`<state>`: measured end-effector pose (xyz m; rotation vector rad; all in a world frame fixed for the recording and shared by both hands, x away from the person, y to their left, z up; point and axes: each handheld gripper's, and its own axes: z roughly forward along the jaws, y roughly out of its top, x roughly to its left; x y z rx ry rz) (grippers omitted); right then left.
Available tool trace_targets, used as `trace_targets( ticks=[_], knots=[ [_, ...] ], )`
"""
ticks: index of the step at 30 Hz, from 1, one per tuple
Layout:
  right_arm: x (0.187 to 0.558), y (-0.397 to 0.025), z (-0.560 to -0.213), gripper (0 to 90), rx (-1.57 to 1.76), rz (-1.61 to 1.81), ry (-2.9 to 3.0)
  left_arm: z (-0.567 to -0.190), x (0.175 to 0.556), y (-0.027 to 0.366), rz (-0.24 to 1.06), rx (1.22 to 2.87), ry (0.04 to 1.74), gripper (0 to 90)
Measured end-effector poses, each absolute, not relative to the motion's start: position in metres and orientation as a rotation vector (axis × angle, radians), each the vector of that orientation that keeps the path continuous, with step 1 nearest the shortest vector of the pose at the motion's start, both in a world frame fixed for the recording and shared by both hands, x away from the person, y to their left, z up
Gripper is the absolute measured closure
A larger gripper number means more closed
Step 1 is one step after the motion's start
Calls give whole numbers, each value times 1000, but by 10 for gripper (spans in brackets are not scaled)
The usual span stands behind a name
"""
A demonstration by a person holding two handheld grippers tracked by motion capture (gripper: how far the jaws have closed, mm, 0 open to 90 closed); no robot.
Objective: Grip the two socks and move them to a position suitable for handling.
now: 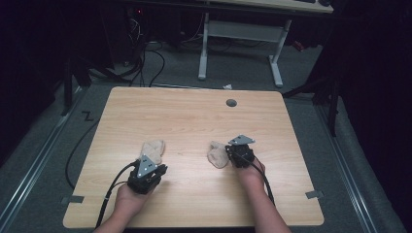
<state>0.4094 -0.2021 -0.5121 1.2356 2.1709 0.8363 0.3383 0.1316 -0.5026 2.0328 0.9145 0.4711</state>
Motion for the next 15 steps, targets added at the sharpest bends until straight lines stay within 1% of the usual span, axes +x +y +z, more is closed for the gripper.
trace_targets(
  ticks=[2, 4, 8, 9, 10, 11, 12, 14, 15],
  knots=[
    [412, -199, -518, 899, 1235, 798, 2203, -502, 338, 133, 473, 2029, 914, 854],
    [411, -198, -520, 899, 1236, 790, 2210, -499, 337, 133, 466, 2011, 906, 816],
    [391, -197, -520, 898, 1213, 797, 2231, -499, 337, 131, 440, 2008, 893, 756],
    [391, -197, -520, 898, 1213, 797, 2231, -499, 337, 131, 440, 2008, 893, 739],
    [379, -197, -520, 890, 1215, 807, 2236, -499, 337, 130, 437, 2009, 900, 714],
    [379, -197, -520, 890, 1215, 807, 2236, -499, 337, 130, 437, 2009, 900, 683],
    [373, -197, -520, 889, 1219, 809, 2233, -498, 337, 131, 433, 2005, 909, 683],
    [355, -198, -520, 874, 1222, 848, 2240, -496, 336, 133, 433, 1979, 922, 618],
    [351, -198, -520, 869, 1221, 860, 2243, -496, 335, 133, 434, 1967, 923, 603]
  ],
)
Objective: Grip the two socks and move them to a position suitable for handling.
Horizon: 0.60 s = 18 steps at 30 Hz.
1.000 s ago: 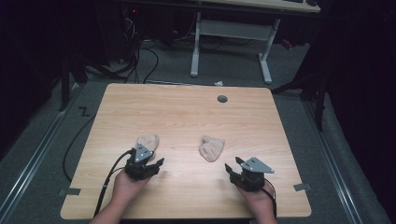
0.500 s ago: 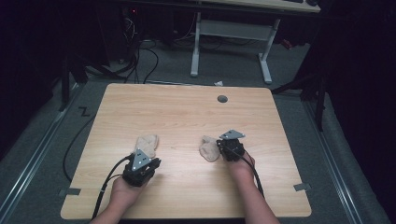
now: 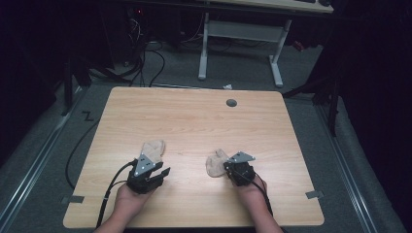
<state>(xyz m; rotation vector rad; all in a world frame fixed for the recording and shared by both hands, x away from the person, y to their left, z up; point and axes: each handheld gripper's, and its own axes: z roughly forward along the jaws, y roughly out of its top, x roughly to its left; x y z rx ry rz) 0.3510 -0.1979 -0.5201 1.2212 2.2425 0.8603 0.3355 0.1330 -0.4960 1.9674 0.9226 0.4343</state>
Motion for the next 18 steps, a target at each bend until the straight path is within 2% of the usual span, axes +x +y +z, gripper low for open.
trace_targets(
  ticks=[4, 7, 18],
  knots=[
    [331, -198, -517, 831, 1156, 924, 2229, -497, 334, 137, 426, 1955, 935, 517],
    [321, -206, -506, 816, 1153, 1003, 2168, -497, 335, 140, 422, 1949, 949, 486],
    [323, -204, -506, 771, 1145, 994, 2149, -501, 331, 140, 439, 1994, 950, 425]
  ],
)
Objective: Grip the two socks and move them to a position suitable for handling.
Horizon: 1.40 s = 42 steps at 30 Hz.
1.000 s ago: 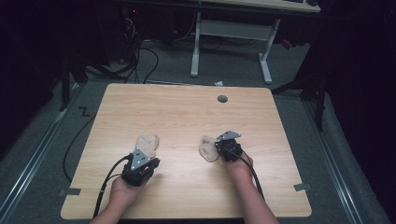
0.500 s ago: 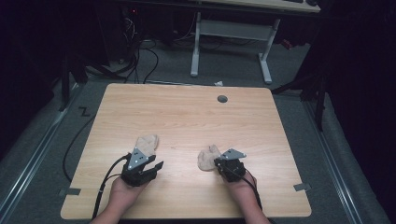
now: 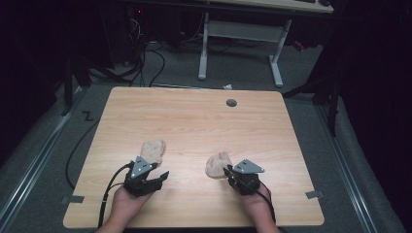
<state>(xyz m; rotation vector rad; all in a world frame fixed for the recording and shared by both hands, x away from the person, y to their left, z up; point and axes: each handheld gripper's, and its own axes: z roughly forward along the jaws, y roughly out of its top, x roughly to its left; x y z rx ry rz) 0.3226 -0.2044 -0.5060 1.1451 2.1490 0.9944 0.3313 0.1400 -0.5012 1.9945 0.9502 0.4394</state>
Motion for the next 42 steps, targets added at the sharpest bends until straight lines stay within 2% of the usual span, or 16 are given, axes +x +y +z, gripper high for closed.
trace_targets(
  ticks=[5, 11, 23, 28, 32, 33, 36, 38, 42],
  knots=[
    [339, -215, -510, 856, 1226, 908, 2105, -501, 329, 144, 442, 1981, 960, 425],
    [354, -211, -521, 873, 1239, 863, 2172, -503, 325, 151, 455, 1991, 952, 455],
    [344, -155, -527, 888, 977, 922, 2359, -506, 323, 148, 425, 2035, 917, 467],
    [337, -152, -511, 796, 985, 967, 2297, -505, 324, 149, 437, 2033, 926, 480],
    [329, -131, -499, 725, 944, 1071, 2318, -503, 323, 152, 446, 2012, 931, 479],
    [329, -124, -499, 687, 941, 1075, 2333, -502, 324, 152, 444, 2003, 936, 478],
    [330, -110, -503, 648, 932, 1072, 2364, -502, 325, 154, 437, 1992, 943, 477],
    [332, -94, -513, 577, 899, 1015, 2415, -501, 329, 153, 423, 1975, 955, 475],
    [335, -87, -524, 576, 888, 911, 2452, -501, 331, 150, 416, 1986, 942, 472]
  ],
)
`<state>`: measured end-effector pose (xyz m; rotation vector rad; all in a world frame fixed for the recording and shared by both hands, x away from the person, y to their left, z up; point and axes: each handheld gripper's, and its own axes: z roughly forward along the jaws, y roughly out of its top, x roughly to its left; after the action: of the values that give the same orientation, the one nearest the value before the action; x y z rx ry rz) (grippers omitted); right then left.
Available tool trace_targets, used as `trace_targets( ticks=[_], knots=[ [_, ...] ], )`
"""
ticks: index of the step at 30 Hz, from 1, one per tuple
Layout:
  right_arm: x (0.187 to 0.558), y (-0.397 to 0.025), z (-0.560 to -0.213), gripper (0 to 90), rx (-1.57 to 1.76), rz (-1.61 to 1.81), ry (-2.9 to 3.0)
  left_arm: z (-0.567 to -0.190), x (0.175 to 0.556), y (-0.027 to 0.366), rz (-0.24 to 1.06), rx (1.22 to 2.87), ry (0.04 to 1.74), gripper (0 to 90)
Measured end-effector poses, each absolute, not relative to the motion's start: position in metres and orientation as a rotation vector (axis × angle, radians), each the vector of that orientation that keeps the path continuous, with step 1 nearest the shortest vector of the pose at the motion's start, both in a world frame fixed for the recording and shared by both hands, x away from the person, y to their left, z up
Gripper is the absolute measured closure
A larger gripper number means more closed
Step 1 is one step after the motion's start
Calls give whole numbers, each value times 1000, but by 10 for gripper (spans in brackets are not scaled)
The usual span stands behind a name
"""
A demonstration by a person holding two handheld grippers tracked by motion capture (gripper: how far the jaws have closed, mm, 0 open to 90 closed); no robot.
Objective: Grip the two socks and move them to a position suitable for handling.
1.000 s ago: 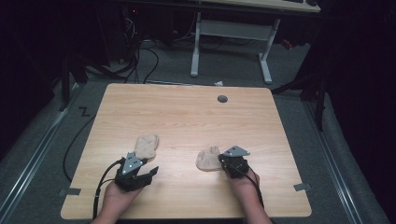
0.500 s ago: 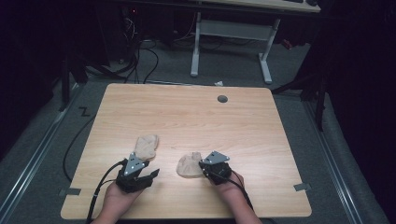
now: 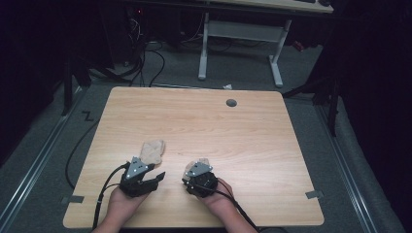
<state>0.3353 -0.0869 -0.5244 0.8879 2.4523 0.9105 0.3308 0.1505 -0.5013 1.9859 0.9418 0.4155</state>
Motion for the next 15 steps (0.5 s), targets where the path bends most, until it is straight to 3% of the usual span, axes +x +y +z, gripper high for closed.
trace_targets(
  ticks=[3, 4, 6, 15],
  knots=[
    [336, -88, -525, 637, 895, 912, 2444, -501, 332, 149, 413, 1983, 936, 472],
    [337, -89, -525, 746, 876, 894, 2440, -501, 332, 148, 412, 1981, 934, 472],
    [338, -92, -524, 811, 874, 903, 2442, -501, 333, 147, 412, 1988, 926, 472],
    [330, -113, -503, 824, 940, 1077, 2344, -503, 332, 136, 410, 2018, 895, 478]
  ],
)
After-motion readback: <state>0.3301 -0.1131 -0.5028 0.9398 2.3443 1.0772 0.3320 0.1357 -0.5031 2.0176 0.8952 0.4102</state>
